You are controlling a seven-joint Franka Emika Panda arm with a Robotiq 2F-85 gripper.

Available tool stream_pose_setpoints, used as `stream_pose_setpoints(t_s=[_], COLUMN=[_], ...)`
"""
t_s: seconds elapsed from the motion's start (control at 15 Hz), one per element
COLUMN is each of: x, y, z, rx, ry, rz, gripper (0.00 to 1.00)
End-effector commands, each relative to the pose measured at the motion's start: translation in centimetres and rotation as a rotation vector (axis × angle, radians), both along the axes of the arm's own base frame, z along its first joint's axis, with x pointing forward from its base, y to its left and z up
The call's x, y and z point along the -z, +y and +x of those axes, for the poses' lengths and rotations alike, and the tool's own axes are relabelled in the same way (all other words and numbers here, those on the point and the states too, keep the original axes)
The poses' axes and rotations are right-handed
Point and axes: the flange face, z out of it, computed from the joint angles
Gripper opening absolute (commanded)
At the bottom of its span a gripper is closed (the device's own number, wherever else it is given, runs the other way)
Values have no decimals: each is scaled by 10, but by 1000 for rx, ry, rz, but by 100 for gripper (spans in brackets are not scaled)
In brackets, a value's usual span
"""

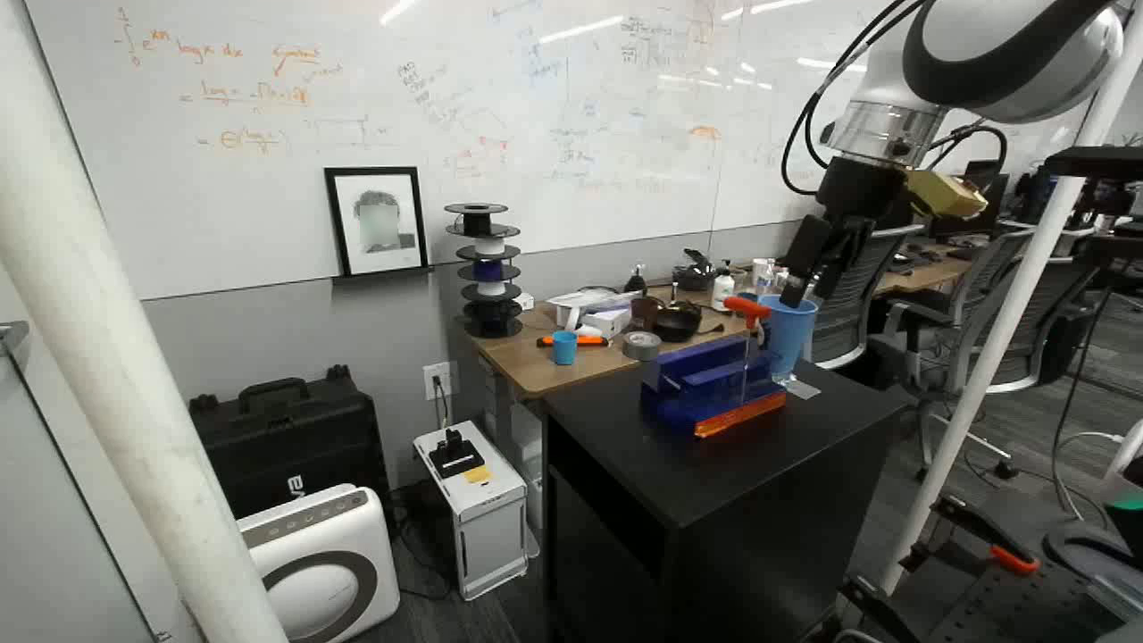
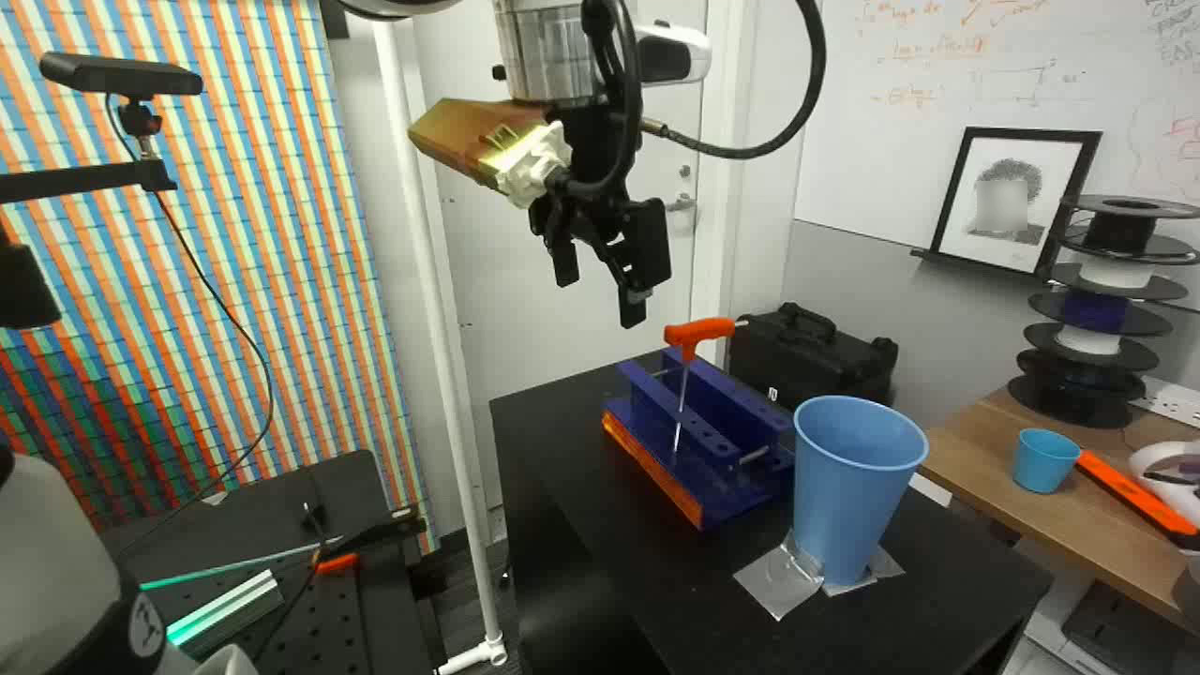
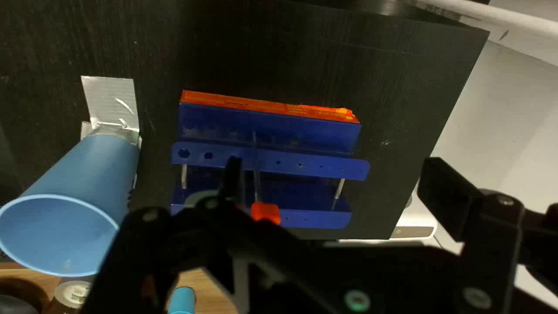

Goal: Remove the screwdriver from the object and put it in the cup

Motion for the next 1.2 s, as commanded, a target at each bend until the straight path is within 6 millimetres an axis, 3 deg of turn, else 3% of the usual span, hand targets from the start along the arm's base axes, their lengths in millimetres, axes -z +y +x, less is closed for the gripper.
stream_pose_setpoints(t_s=[0.0,0.67,0.93,1.13], x=[-1,-5,-18,-23], y=[0,1,-2,-15], z=[0,2,17,32], rx=[0,0,24,58], ry=[0,-29,-71,-87], rz=[0,-24,-71,-82], gripper=[100,100,100,100])
